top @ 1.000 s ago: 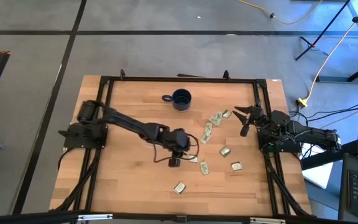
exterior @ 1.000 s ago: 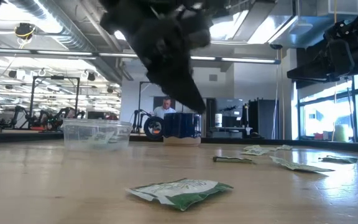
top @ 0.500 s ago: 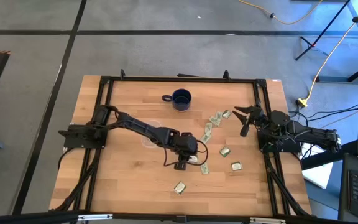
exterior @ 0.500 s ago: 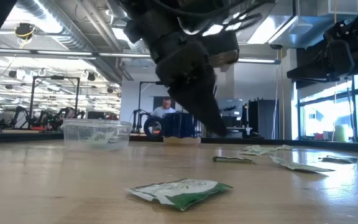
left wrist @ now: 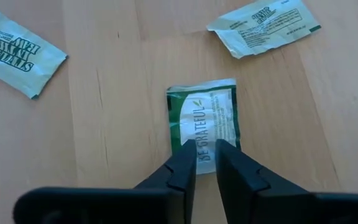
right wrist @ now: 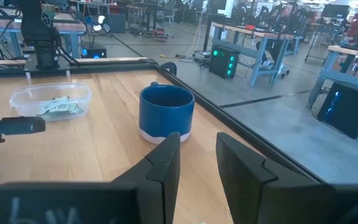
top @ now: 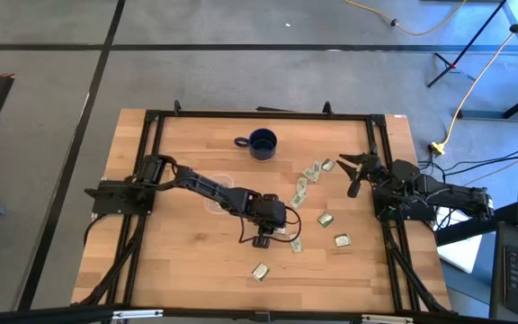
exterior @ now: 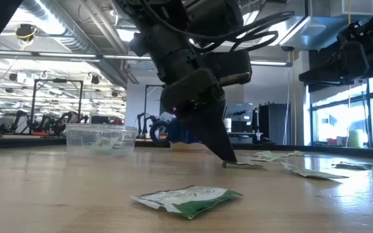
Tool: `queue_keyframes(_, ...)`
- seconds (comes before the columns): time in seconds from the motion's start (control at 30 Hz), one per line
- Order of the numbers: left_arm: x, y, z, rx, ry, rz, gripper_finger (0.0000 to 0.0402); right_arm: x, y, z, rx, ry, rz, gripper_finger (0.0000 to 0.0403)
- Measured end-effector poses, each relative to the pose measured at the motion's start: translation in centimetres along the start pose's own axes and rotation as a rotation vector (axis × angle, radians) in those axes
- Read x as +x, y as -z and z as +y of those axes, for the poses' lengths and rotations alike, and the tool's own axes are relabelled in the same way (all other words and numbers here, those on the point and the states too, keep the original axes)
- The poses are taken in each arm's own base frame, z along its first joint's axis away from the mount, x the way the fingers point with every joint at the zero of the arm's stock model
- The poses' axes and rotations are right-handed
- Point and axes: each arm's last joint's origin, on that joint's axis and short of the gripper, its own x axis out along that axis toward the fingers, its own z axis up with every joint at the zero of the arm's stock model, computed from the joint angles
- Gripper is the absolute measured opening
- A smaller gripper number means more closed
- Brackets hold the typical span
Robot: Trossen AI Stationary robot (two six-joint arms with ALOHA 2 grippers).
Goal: Pick and place Stevia / Truvia into bins
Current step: Put the green stevia packet into the transparent container
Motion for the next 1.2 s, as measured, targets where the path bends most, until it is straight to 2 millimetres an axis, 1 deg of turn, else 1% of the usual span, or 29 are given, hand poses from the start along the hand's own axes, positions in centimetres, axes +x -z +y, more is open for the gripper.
queue_keyframes(0.3,-0.1,0.0,0.0,-0.009,-0.010,0.007,0.0010,0.0,0.0,0.0,-0.005,0.000,0.000,0.0108)
queue_keyframes(0.43,-1.2,-0.1,-0.1,-0.020,-0.008,0.012,0.0003,0.0,0.0,0.0,-0.005,0.000,0.000,0.0108)
queue_keyframes(0.53,-3.7,-1.0,-0.2,-0.035,-0.008,-0.016,0.0004,0.0,0.0,0.0,-0.005,0.000,0.000,0.0108)
queue_keyframes(0.6,-5.6,-1.2,-0.3,-0.055,-0.013,-0.007,0.0002,0.0,0.0,0.0,-0.005,0.000,0.000,0.0108)
queue_keyframes(0.67,-7.2,-1.1,-0.3,-0.084,-0.037,0.024,0.0002,0.0,0.0,0.0,-0.004,0.000,0.000,0.0108)
queue_keyframes(0.8,-11.2,-0.9,-0.4,-0.125,-0.139,0.056,0.0003,0.0,0.0,0.0,0.007,0.000,0.000,0.0108)
queue_keyframes(0.97,-15.3,0.4,-0.9,-0.189,-0.278,0.135,0.0002,0.0,0.0,0.0,0.007,0.000,0.001,0.0108)
queue_keyframes(1.07,-17.0,1.3,-1.2,-0.220,-0.378,0.177,0.0005,0.0,0.0,0.0,0.010,-0.002,0.001,0.0108)
queue_keyframes(1.13,-17.5,1.9,-1.3,-0.242,-0.416,0.164,0.0004,0.0,0.0,0.0,0.010,-0.002,0.002,0.0108)
queue_keyframes(1.2,-17.6,2.9,-1.4,-0.266,-0.418,0.170,0.0002,0.0,0.0,0.0,0.010,-0.001,0.002,0.0108)
